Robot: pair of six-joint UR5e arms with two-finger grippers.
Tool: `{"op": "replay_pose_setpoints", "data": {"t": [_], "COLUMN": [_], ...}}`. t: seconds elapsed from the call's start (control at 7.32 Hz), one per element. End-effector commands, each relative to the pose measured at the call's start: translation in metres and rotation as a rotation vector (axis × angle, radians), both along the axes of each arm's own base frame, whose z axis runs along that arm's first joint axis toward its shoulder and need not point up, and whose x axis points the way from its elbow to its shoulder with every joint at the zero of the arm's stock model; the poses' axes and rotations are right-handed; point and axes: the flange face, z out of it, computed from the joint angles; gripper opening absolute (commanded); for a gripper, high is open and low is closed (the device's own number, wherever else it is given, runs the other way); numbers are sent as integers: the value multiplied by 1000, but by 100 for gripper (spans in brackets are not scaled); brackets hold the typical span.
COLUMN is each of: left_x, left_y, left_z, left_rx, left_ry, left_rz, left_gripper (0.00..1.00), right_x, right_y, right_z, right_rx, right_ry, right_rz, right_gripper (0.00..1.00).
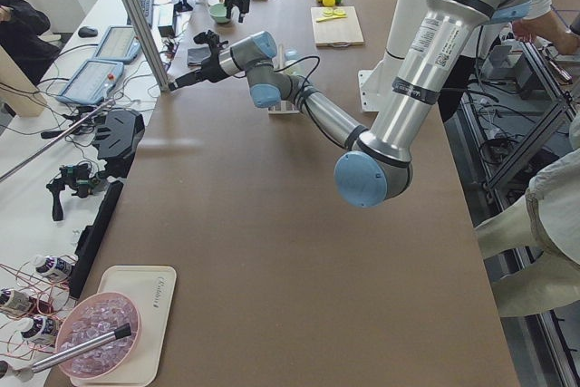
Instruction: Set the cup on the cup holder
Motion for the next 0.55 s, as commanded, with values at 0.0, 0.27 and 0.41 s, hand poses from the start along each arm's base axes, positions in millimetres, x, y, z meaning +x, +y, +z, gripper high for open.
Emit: {"op": "replay_pose_setpoints", "data": {"t": [0.0,0.27,0.41], "left_x": [-23,-30,-46], "left_y": [-12,-6,-1], "left_z": [47,85,110], "left_rx": [-220,-386,-473], "left_ry": [-10,13,37], "left_rz": [123,226,260], "left_gripper": [98,98,98], "right_x": [16,32,53], "right_y": [-18,-24,-22], "right_z": [39,82,92], "right_rx": [-239,-386,-459], "right_ry": [166,308,335], "right_rz": [64,126,128], "right_gripper": [100,100,100]}}
